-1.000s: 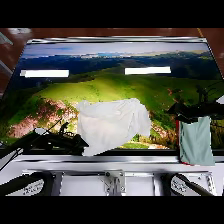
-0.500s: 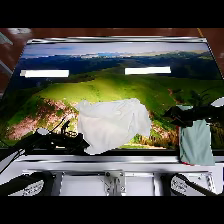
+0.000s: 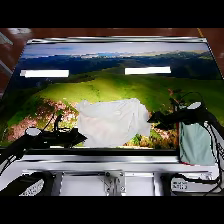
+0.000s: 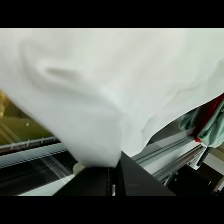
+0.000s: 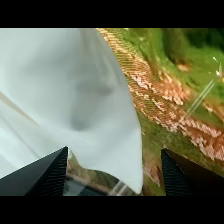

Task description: Fold the shirts.

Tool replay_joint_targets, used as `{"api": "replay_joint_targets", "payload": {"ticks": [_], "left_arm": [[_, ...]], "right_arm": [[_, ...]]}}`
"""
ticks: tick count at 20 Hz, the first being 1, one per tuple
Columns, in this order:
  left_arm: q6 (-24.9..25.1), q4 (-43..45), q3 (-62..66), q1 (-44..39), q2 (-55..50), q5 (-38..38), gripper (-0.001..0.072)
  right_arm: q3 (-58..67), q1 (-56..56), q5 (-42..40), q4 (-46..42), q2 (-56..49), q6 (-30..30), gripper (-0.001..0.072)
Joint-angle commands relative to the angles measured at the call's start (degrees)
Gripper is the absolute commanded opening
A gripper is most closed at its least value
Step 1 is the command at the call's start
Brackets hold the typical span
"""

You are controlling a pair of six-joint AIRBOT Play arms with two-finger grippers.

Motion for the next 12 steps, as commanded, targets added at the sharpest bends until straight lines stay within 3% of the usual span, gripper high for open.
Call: {"api": "replay_joint_targets", "payload": {"ticks": [1, 4, 6, 7, 8, 12], "left_arm": [[-0.4, 0.0, 0.1, 0.4, 1.1, -0.5, 0.0038], [-0.4, 0.0, 0.2, 0.5, 1.1, 0.0, 0.0038], [-0.4, 0.0, 1.0, 0.5, 1.1, 0.0, 0.0038], [-0.4, 0.0, 1.8, 0.6, 1.1, 0.0, 0.0038], [-0.3, 0.0, 2.8, 0.8, 1.1, 0.0, 0.0038], [-0.4, 4.0, 10.8, 3.3, 2.7, 0.0, 0.0037]], "right_arm": [[-0.1, 2.3, -4.1, 3.8, -2.8, 1.8, 0.0687], [-0.1, 2.3, -5.2, 9.7, -3.7, 0.6, 0.0673], [-0.1, 2.2, -6.2, 10.5, -3.7, 0.6, 0.0285], [-0.1, 2.2, -5.9, 10.5, -3.7, 0.5, 0.0146], [0.3, 2.2, -4.8, 10.5, -3.7, -0.2, 0.0072], [5.4, 2.2, 2.8, 9.4, 1.1, -7.4, 0.0072]]}}
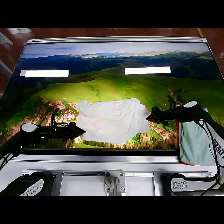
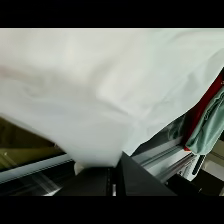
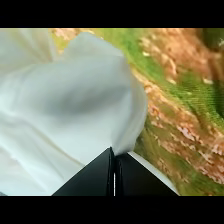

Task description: Fold the shirts.

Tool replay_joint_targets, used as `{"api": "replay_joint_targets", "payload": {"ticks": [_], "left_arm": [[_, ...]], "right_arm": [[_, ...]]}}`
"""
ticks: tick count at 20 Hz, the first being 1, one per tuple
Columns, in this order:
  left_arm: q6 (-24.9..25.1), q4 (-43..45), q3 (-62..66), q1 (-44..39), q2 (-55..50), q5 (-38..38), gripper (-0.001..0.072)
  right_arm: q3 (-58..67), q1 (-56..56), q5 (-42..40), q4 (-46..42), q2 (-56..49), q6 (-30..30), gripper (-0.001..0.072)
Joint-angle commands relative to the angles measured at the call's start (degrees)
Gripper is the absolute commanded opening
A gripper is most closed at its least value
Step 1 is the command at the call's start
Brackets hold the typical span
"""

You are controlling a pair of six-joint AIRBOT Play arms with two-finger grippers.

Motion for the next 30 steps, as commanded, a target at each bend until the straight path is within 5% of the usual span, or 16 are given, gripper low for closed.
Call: {"api": "replay_joint_targets", "payload": {"ticks": [1, 6, 10, 14, 19, 23, 30], "left_arm": [[-0.1, 3.0, 7.7, 2.5, 2.2, 0.1, 0.0037], [-0.1, 3.0, 33.3, 13.6, 11.1, -2.6, 0.0037], [1.4, 4.5, 57.6, 23.0, 16.9, -2.4, 0.0037], [-5.0, 9.2, 71.1, 27.9, 20.3, -2.5, 0.0037], [-8.2, 13.6, 73.0, 27.9, 25.9, -5.9, 0.0037], [-13.6, 24.2, 72.5, 27.9, 26.6, -21.6, 0.0037], [-13.7, 27.9, 48.7, 27.9, 26.4, -24.9, 0.0037]], "right_arm": [[5.4, 0.1, 7.0, -0.3, 5.3, -6.3, 0.0072], [25.3, 0.0, 11.9, -4.2, 22.6, -7.3, 0.0071], [42.9, 0.1, 1.0, -7.1, 35.1, -3.9, 0.0071], [52.5, 0.1, -7.4, -13.8, 42.7, 3.6, 0.0071], [55.5, 0.1, -4.7, -15.2, 47.4, 6.9, 0.0071], [55.5, 0.1, -5.7, -18.3, 47.0, 8.4, 0.007], [55.5, 0.1, 0.6, -13.3, 25.5, 10.1, 0.007]]}}
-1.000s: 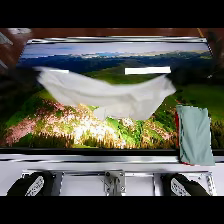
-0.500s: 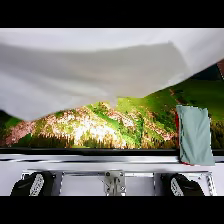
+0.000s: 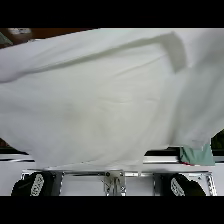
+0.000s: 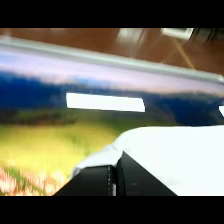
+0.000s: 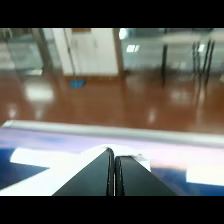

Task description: Fold the shirts.

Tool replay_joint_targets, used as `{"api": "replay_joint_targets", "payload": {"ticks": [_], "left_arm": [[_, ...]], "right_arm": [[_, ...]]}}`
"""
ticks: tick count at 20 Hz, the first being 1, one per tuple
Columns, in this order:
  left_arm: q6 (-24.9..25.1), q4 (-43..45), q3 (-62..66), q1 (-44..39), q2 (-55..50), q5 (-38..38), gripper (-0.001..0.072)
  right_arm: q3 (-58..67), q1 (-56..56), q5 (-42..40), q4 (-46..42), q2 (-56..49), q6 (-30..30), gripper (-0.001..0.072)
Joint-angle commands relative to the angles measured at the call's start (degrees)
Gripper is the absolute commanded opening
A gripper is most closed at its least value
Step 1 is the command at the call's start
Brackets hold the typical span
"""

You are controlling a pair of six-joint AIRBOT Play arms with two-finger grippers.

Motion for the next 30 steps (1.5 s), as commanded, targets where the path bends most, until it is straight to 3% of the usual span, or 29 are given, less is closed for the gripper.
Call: {"api": "replay_joint_targets", "payload": {"ticks": [1, 4, 7, 11, 15, 16, 17, 18, 19, 20, 22, 24, 25, 27, 29, 30], "left_arm": [[-0.5, 2.5, -15.8, 0.1, -0.5, 0.3, 0.0037], [-0.5, 2.3, -30.4, -0.1, -3.7, 9.8, 0.0038], [-0.5, 1.3, -39.1, -0.6, -10.4, 20.7, 0.0038], [0.5, -0.8, -40.5, -3.8, -21.7, 26.8, 0.0039], [1.6, -1.2, -40.5, -8.1, -30.6, 31.2, 0.0039], [1.6, -1.2, -40.5, -8.7, -32.4, 31.5, 0.0039], [1.6, -1.2, -40.5, -9.0, -33.6, 31.5, 0.0045], [1.6, -1.6, -40.4, -8.9, -34.3, 31.0, 0.0173], [1.6, -1.6, -40.0, -8.2, -34.4, 29.9, 0.0458], [1.6, -1.5, -38.9, -6.5, -34.3, 27.4, 0.0679], [1.6, 1.7, -35.1, -1.0, -34.3, 17.4, 0.0693], [1.6, 8.9, -31.5, 5.1, -34.2, 4.8, 0.0678], [1.6, 13.4, -31.2, 7.6, -33.9, -0.8, 0.0571], [1.7, 19.7, -34.2, 10.4, -33.0, -6.7, 0.0556], [3.4, 18.9, -41.2, 10.8, -32.0, -7.1, 0.0709], [4.8, 17.2, -45.4, 10.7, -32.0, -6.8, 0.0709]], "right_arm": [[0.1, 0.0, 3.5, 4.8, -14.1, 0.5, 0.007], [0.1, 0.0, 2.8, 11.7, -29.3, -0.1, 0.0071], [0.1, 2.9, -0.9, 13.4, -43.0, 0.2, 0.0071], [0.1, 6.9, -3.3, 13.9, -54.4, 4.7, 0.0072], [0.1, 10.2, -2.6, 13.7, -58.6, 5.6, 0.0093], [0.1, 10.6, -2.6, 13.8, -58.6, 6.7, 0.0245], [0.1, 10.6, -2.6, 14.2, -58.5, 7.9, 0.0493], [0.1, 10.3, -1.8, 15.7, -58.3, 7.9, 0.0605], [0.1, 9.5, 0.1, 17.2, -57.7, 7.3, 0.061], [0.1, 8.1, 3.1, 17.4, -56.5, 5.9, 0.061], [0.1, 4.1, 11.7, 13.9, -53.1, 2.8, 0.061], [0.1, -0.9, 22.1, 3.7, -49.2, 2.3, 0.0609], [0.1, -3.2, 28.1, -3.1, -47.6, 2.5, 0.0609], [-0.2, -6.6, 38.9, -12.3, -46.2, 2.4, 0.0609], [-3.0, -9.1, 44.3, -11.7, -46.1, 2.4, 0.061], [-5.0, -9.8, 44.5, -9.0, -46.1, 2.4, 0.0628]]}}
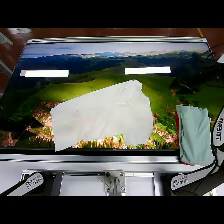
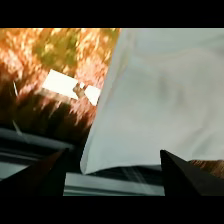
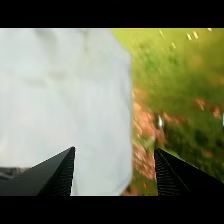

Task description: Fold the shirts.

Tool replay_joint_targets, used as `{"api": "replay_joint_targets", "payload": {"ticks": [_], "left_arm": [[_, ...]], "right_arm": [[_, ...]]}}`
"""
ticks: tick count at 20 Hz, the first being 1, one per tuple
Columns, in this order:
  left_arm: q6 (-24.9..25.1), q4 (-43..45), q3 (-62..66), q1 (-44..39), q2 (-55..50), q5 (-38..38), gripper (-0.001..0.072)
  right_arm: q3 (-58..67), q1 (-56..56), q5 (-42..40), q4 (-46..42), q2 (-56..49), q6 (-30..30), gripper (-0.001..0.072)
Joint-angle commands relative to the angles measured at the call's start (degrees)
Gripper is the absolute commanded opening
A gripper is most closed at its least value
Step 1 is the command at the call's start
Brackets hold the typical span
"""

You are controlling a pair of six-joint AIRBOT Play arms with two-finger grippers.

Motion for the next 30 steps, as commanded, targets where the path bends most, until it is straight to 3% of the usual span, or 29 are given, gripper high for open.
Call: {"api": "replay_joint_targets", "payload": {"ticks": [1, 6, 9, 17, 18, 20, 22, 23, 27, 30], "left_arm": [[3.5, 0.5, -10.4, 2.1, 0.7, -5.0, 0.0709], [8.2, -8.1, -22.2, 2.0, 0.6, 4.5, 0.0706], [8.8, -8.5, -23.1, 1.5, 0.6, 7.5, 0.0705], [9.3, -10.8, -24.2, -1.4, 0.0, 12.9, 0.0694], [9.3, -12.0, -24.2, -2.2, -0.5, 14.3, 0.064], [9.3, -14.2, -24.2, -3.4, -1.3, 15.8, 0.0426], [9.8, -16.0, -24.2, -3.7, -1.3, 15.9, 0.01], [10.5, -16.5, -24.1, -3.7, -1.3, 15.6, 0.0039], [12.3, -16.5, -23.6, -3.7, -1.3, 12.5, 0.0038], [13.6, -16.5, -23.6, -3.7, -0.7, 11.1, 0.0038]], "right_arm": [[-4.9, -3.6, 9.9, -0.7, 1.2, -0.5, 0.0627], [-12.7, -0.3, 0.0, 4.8, 1.1, -3.0, 0.0627], [-13.4, 1.4, -3.4, 4.9, 1.1, -4.2, 0.0627], [-13.4, 1.7, -3.3, 4.9, 1.1, -2.5, 0.0626], [-13.4, 1.7, -3.0, 4.9, 1.2, -2.3, 0.0626], [-13.4, 1.7, -2.2, 4.9, 1.2, -1.4, 0.0626], [-13.4, 1.7, -1.7, 4.9, 1.2, -0.8, 0.0626], [-13.4, 1.7, -1.6, 4.8, 1.2, -0.8, 0.0626], [-16.3, 1.5, 1.0, 1.9, 1.2, -2.0, 0.0629], [-24.2, 1.6, -0.1, 2.5, 1.2, -3.9, 0.0677]]}}
